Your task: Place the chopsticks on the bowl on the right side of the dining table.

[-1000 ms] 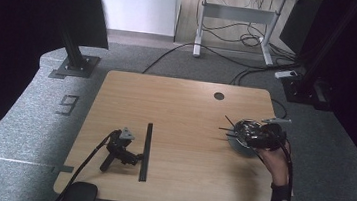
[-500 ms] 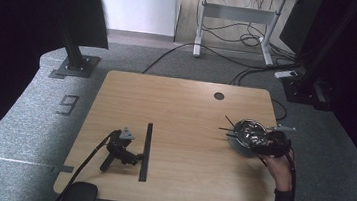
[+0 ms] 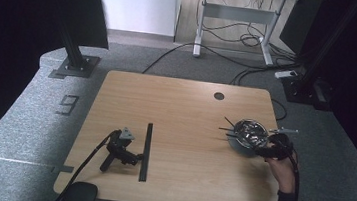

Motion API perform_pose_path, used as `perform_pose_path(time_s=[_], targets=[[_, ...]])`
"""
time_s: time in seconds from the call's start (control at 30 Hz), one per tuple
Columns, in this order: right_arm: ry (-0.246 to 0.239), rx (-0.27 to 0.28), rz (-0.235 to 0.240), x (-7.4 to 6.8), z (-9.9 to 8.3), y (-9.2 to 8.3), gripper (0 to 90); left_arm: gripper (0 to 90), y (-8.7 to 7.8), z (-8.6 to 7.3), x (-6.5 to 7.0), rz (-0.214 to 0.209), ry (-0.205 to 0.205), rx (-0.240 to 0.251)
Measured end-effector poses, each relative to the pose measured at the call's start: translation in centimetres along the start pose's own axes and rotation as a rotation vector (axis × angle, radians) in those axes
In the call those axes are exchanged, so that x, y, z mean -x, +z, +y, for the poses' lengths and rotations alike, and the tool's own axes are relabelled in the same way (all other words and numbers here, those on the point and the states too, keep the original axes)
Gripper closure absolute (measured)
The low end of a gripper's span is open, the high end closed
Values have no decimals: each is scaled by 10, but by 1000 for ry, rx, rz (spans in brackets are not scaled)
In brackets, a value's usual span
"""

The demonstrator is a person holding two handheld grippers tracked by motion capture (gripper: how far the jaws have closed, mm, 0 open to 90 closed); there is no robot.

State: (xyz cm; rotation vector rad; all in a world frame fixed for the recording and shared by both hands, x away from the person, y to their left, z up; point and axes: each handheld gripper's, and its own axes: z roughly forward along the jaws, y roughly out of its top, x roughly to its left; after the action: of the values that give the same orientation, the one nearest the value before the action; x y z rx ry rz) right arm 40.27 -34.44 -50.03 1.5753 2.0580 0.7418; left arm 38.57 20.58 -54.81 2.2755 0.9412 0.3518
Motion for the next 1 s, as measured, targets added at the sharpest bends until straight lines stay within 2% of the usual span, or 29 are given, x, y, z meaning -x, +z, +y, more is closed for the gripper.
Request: perform_pose_path(time_s=[0.37,0.43,0.77,1.0], targets=[[30,16,-39,17,-5,-6,88,0,0,0,0,0,0,0],[48,19,-56,24,-7,-7,95,0,0,0,0,0,0,0],[101,23,-129,37,-13,-7,107,0,0,0,0,0,0,0],[155,65,-156,46,-17,-7,111,0,0,0,0,1,0,0]])
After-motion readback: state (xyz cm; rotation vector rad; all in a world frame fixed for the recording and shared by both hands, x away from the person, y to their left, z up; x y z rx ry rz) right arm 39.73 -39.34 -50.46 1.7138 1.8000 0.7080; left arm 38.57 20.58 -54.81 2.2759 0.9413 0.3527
